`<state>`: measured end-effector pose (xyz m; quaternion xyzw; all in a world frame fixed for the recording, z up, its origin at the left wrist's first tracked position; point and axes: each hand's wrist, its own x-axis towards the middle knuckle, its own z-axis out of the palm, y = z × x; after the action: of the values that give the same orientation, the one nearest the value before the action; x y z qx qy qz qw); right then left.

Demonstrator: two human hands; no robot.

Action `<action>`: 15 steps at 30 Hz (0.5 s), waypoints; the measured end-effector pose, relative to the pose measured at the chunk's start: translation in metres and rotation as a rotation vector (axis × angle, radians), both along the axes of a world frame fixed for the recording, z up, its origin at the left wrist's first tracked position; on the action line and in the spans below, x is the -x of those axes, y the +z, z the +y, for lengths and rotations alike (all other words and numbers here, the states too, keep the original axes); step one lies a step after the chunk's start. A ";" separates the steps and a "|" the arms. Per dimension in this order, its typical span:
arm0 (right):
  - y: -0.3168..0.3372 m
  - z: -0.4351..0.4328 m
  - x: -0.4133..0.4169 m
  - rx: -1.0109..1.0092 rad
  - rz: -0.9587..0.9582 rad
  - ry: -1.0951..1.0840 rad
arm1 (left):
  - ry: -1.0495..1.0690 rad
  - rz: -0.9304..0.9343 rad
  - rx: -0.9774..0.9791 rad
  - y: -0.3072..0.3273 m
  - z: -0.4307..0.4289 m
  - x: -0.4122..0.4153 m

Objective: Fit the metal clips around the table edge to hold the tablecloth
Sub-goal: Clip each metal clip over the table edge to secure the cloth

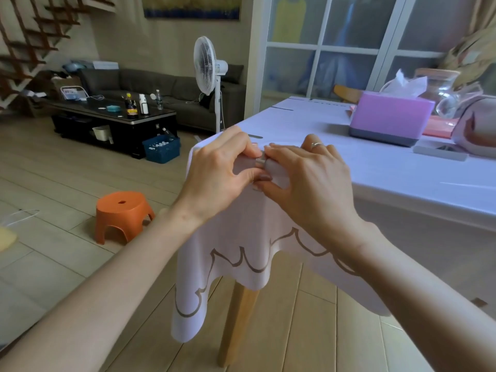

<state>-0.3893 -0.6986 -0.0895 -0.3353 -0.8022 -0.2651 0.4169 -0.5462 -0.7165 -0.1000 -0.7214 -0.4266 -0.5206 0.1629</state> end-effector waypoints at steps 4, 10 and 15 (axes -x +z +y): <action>0.001 0.002 0.000 -0.005 -0.014 -0.008 | 0.024 -0.035 -0.012 0.000 0.001 -0.005; 0.002 -0.001 0.000 0.052 -0.011 -0.025 | -0.034 0.019 0.072 0.007 -0.001 0.006; 0.003 -0.005 -0.003 0.116 -0.051 -0.031 | -0.253 -0.077 0.319 0.024 -0.004 0.020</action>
<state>-0.3859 -0.7032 -0.0861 -0.3643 -0.8213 -0.2328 0.3722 -0.5659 -0.7203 -0.0764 -0.7654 -0.4156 -0.4900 -0.0367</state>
